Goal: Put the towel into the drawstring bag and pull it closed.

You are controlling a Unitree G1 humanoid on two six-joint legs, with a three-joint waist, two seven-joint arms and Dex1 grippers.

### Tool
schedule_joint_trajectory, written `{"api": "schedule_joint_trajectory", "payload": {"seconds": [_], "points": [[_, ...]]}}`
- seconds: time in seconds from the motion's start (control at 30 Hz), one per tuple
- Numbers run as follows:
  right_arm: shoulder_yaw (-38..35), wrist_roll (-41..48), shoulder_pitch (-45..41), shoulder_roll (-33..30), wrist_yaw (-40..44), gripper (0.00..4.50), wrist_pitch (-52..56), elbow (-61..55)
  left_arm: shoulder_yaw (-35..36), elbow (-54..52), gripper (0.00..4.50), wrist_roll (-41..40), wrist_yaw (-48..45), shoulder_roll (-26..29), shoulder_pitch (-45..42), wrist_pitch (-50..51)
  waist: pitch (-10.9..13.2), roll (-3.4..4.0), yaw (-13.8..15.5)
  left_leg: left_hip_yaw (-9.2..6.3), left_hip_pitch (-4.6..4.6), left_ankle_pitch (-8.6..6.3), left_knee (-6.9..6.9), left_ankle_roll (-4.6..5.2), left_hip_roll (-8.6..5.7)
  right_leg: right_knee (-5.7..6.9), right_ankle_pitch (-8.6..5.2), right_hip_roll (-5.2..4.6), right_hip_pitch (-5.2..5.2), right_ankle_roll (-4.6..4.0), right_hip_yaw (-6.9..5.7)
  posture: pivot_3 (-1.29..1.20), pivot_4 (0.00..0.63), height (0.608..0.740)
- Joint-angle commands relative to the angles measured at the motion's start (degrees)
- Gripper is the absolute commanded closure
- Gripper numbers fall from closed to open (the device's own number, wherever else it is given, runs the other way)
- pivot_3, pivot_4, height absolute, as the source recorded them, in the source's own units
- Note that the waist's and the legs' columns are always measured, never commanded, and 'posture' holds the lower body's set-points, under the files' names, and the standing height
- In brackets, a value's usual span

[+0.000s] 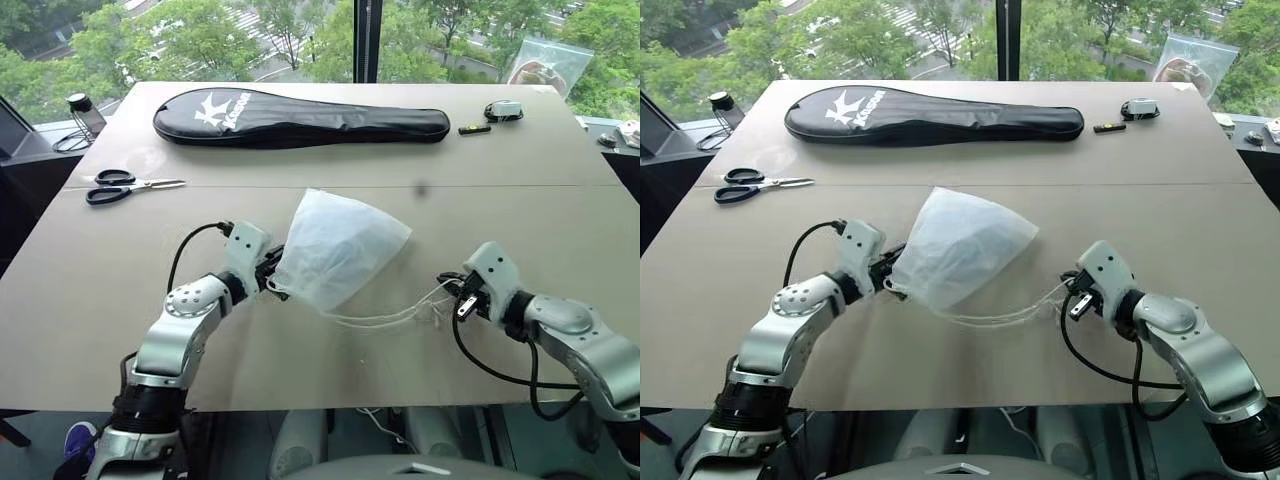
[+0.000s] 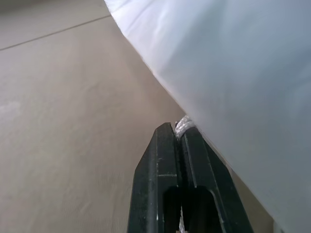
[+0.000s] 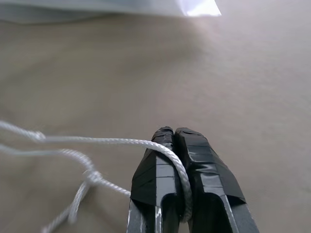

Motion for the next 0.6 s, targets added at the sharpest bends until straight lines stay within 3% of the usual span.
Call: {"api": "schedule_joint_trajectory", "payload": {"seconds": [0.03,0.1,0.2,0.23,0.27,0.33,0.4,0.5,0.6], "points": [[-4.4,-0.1,-1.8,1.1,-0.2,3.86,-2.7,0.3,2.1,-3.6,4.50,-1.4,-3.8,2.6,1.4,0.1,0.0,0.02,0.0,0.02,0.00,0.00,0.00,0.00,0.00,0.00,0.00,-0.01,0.00,0.00,0.01,0.00,0.150,0.740],[-6.1,-0.4,-1.1,0.4,0.8,3.18,-4.3,0.1,4.1,-4.3,3.93,-2.1,-7.2,5.4,4.0,-1.5,0.0,0.02,-0.1,0.01,-0.01,0.00,-0.04,0.00,0.01,0.00,0.00,0.01,-0.02,-0.01,0.01,0.00,0.150,0.740],[-10.4,2.1,2.4,-0.1,4.1,1.71,-7.1,-2.1,9.2,-4.7,2.73,-4.8,-10.7,8.2,8.5,-2.1,0.0,0.02,-0.1,0.04,0.01,0.00,-0.24,0.00,0.02,-0.10,-0.01,0.00,-0.05,-0.03,0.03,0.00,0.150,0.740],[-11.8,3.1,4.2,-0.3,5.7,1.55,-8.3,-3.2,10.9,-5.2,2.55,-6.1,-11.8,8.8,9.9,-1.7,0.0,0.02,0.1,0.02,0.01,0.00,-0.26,0.00,0.02,-0.13,-0.01,-0.01,-0.05,-0.03,0.01,0.00,0.150,0.740],[-13.5,4.3,6.4,-0.5,7.2,0.81,-9.1,-4.6,12.8,-5.9,1.83,-7.4,-13.1,9.4,11.4,-1.6,0.0,0.02,0.1,-0.01,-0.06,0.00,-0.28,0.00,0.04,-0.18,-0.01,-0.02,-0.08,-0.03,-0.04,0.00,0.150,0.740],[-16.5,6.6,10.7,-0.7,9.8,0.00,-10.1,-7.4,16.0,-7.5,0.90,-9.9,-15.2,10.3,14.3,-1.0,0.0,0.02,0.2,-0.07,-0.18,-0.01,-0.28,0.00,0.08,-0.26,-0.01,-0.07,-0.12,-0.03,-0.12,0.00,0.150,0.740],[-19.4,9.5,16.4,-1.6,13.4,0.00,-10.3,-10.7,18.9,-8.9,0.02,-11.1,-16.2,10.9,17.7,-0.4,0.0,0.02,0.2,-0.07,-0.23,-0.01,-0.27,0.00,0.11,-0.33,-0.01,-0.14,-0.12,-0.01,-0.13,0.00,0.150,0.740],[-23.4,12.2,24.4,-2.5,17.5,0.00,-11.3,-14.0,22.9,-11.6,0.02,-12.5,-16.3,10.7,23.6,0.9,0.0,0.02,0.2,-0.07,-0.18,-0.02,-0.29,0.02,0.17,-0.48,-0.01,-0.15,-0.01,0.01,-0.15,0.00,0.150,0.740],[-25.0,10.9,27.0,-2.1,16.8,0.00,-12.9,-13.9,24.9,-14.5,0.02,-13.6,-16.2,10.1,27.6,1.4,0.0,0.00,-0.1,0.01,-0.13,-0.02,-0.29,0.01,0.37,-0.53,-0.17,-0.07,0.00,0.12,-0.15,0.00,0.150,0.740]]}}
